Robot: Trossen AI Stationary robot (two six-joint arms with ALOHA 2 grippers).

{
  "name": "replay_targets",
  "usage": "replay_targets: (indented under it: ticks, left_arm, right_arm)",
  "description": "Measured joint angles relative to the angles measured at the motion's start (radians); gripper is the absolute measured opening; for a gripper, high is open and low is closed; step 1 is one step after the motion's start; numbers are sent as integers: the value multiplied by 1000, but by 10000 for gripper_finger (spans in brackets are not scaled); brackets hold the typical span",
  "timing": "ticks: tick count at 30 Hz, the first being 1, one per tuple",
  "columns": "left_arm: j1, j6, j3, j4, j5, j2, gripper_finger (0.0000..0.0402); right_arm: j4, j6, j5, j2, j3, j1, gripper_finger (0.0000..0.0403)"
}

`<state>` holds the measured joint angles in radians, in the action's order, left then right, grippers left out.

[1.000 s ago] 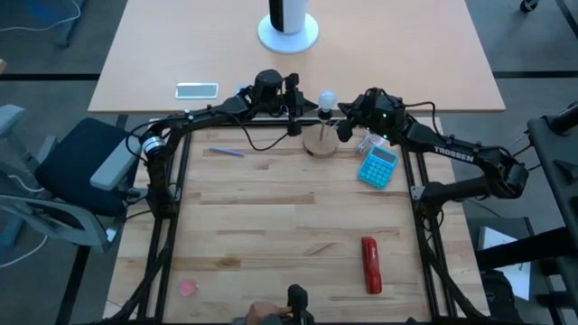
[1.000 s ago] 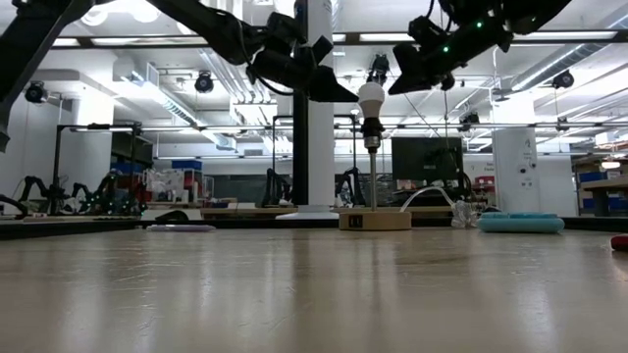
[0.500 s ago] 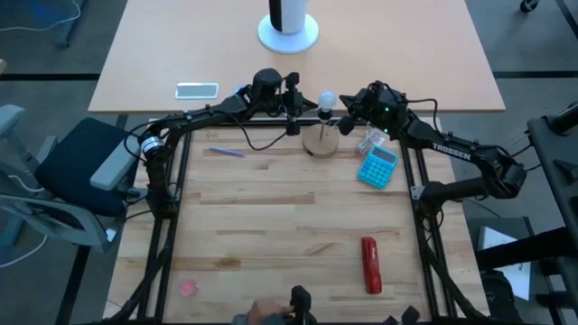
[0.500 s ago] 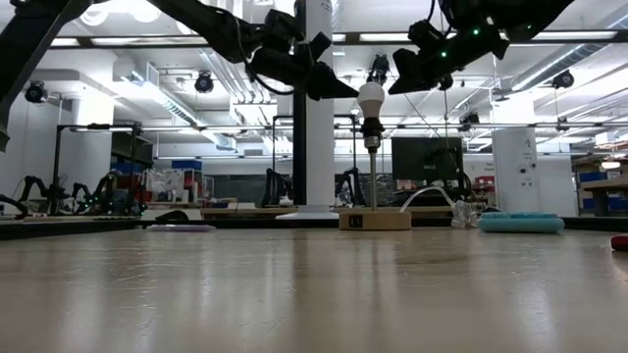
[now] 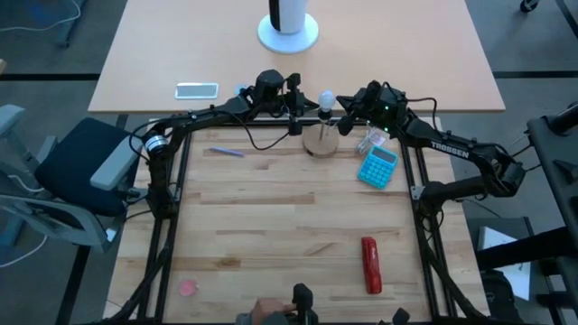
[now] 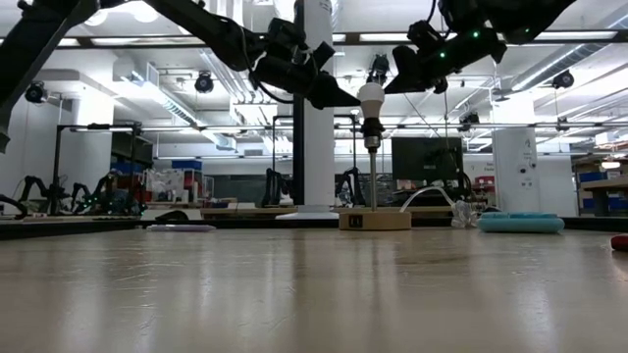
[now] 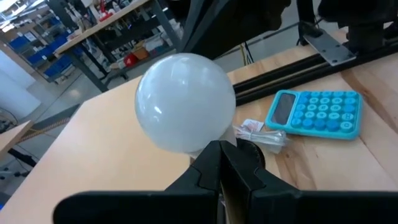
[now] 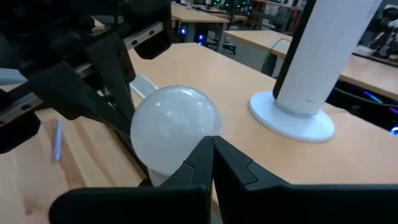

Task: Screw lightbulb
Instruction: Insert the lightbulb into the lamp

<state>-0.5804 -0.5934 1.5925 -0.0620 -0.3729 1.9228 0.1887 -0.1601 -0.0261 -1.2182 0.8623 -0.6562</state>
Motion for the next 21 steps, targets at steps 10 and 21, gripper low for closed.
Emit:
replay_targets:
  ticks: [10, 21]
  left_arm:
    - [-2, 1, 0, 0, 15, 0, 0]
    - [-1, -4, 0, 128, 37, -45, 0]
  right_arm:
    - [-28, 23, 4, 3, 0, 30, 0]
    - [-81, 20, -44, 48, -1, 33, 0]
